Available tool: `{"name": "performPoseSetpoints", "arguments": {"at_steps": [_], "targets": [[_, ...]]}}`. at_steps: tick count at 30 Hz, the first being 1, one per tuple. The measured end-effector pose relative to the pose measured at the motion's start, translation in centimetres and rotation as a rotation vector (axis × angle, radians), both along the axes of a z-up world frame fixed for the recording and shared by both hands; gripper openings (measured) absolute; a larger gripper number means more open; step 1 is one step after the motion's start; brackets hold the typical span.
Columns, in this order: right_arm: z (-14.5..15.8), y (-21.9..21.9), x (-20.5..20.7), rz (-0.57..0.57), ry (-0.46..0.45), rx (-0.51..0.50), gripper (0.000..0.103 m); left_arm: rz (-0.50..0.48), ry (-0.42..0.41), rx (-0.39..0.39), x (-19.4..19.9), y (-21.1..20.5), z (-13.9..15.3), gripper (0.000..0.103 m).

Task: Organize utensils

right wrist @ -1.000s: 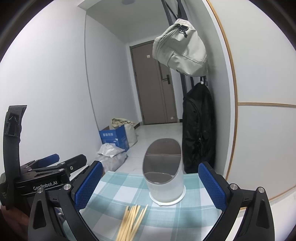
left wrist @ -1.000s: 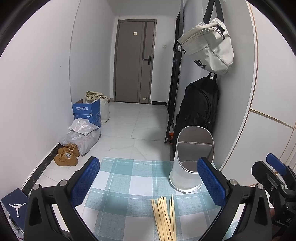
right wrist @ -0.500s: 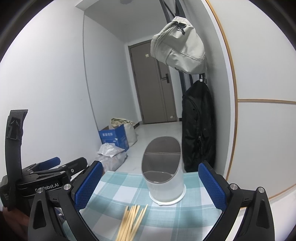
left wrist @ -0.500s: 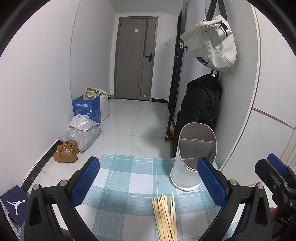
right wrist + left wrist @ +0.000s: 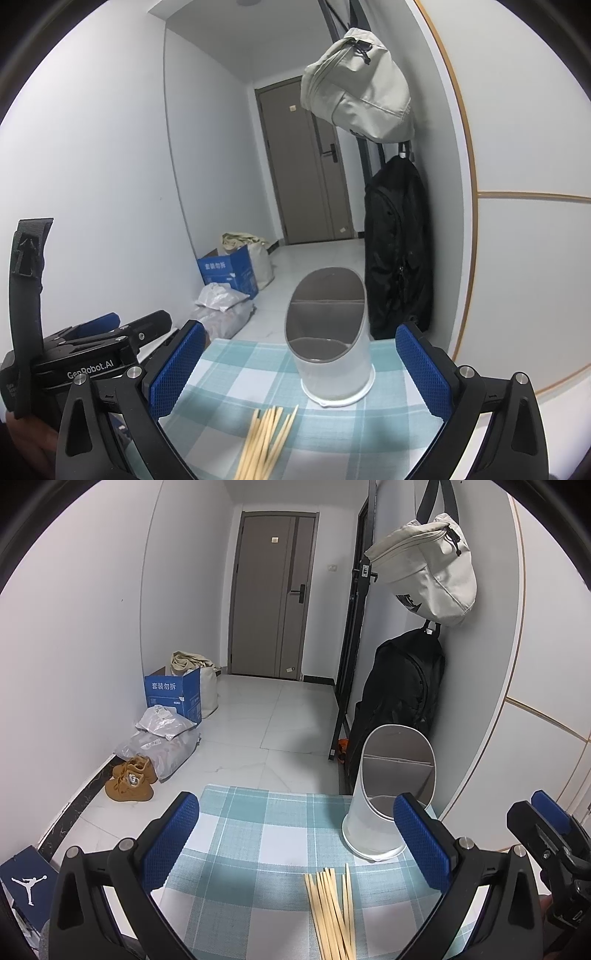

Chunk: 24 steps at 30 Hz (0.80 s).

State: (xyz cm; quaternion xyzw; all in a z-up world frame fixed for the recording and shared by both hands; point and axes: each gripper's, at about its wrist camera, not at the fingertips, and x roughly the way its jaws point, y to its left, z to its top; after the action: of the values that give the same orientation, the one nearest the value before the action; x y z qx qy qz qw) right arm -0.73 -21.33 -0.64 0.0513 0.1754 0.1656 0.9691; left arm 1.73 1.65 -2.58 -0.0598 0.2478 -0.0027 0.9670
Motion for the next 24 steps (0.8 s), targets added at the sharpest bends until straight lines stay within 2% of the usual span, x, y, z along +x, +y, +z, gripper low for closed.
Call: {"name": "performPoseSetpoints", "arguments": {"at_steps": [20,24], "targets": [[-0.7,0.4,0.8,0.004,0.017,-0.010,0.103,-0.018,0.030,-0.023,1.5,0.5,-0.9,0.102],[-1.3,0.7,1.6,0.019,0.051,-0.017,0.103,-0.020,0.047,-0.036,2.0,1.0,-1.7,0.102]]}}
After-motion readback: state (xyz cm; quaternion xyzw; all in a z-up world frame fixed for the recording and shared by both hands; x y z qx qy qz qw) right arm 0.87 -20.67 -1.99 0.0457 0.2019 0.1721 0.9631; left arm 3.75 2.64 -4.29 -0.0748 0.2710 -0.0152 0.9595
